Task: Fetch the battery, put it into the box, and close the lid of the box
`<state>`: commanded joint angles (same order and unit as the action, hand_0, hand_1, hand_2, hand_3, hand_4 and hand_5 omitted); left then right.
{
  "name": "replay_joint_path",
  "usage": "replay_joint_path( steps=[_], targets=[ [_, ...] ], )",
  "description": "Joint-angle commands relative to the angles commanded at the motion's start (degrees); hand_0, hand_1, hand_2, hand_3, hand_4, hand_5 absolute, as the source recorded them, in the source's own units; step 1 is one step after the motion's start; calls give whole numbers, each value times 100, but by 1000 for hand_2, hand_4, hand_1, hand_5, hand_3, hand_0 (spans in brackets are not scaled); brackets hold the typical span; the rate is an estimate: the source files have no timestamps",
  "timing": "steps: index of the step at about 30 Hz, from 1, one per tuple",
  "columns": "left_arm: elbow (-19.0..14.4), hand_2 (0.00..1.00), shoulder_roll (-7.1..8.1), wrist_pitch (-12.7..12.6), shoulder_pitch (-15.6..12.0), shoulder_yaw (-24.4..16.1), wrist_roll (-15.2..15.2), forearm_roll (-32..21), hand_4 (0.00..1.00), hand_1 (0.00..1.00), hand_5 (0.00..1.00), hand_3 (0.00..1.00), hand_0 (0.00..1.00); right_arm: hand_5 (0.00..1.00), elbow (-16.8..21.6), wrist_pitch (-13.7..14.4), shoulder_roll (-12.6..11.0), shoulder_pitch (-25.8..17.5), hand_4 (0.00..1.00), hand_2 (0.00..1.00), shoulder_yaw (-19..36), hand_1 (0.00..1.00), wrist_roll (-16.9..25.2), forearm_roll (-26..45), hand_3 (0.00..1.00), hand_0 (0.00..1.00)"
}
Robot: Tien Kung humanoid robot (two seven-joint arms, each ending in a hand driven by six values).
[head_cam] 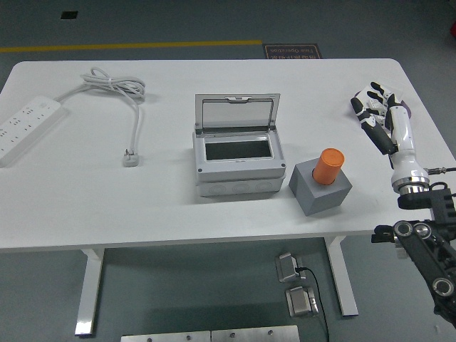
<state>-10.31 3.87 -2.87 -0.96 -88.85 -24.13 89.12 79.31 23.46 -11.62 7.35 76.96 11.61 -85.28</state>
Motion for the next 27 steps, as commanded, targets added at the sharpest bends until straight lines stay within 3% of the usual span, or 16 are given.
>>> replay_joint_path(
  steps=[10,15,16,27],
  targets=[
    [0,496,-49,6,19,-23,6,6,762,632,167,637,613,618,-441,-27,329,-15,955,832,-144,711,817,373,859,711],
    [0,496,-56,12,28,-39,6,35,762,632,167,637,613,618,-712,-26,417,2,955,832,-248,711,1009,566,859,711],
    [0,500,-54,12,27,-42,4,40,761,632,165,637,613,635,-758,-27,427,6,965,757,-268,693,1032,592,823,668],
    [0,501,-49,20,27,-46,0,71,761,632,165,636,613,638,-1250,-58,516,35,961,729,-610,675,1232,958,771,640]
  ],
)
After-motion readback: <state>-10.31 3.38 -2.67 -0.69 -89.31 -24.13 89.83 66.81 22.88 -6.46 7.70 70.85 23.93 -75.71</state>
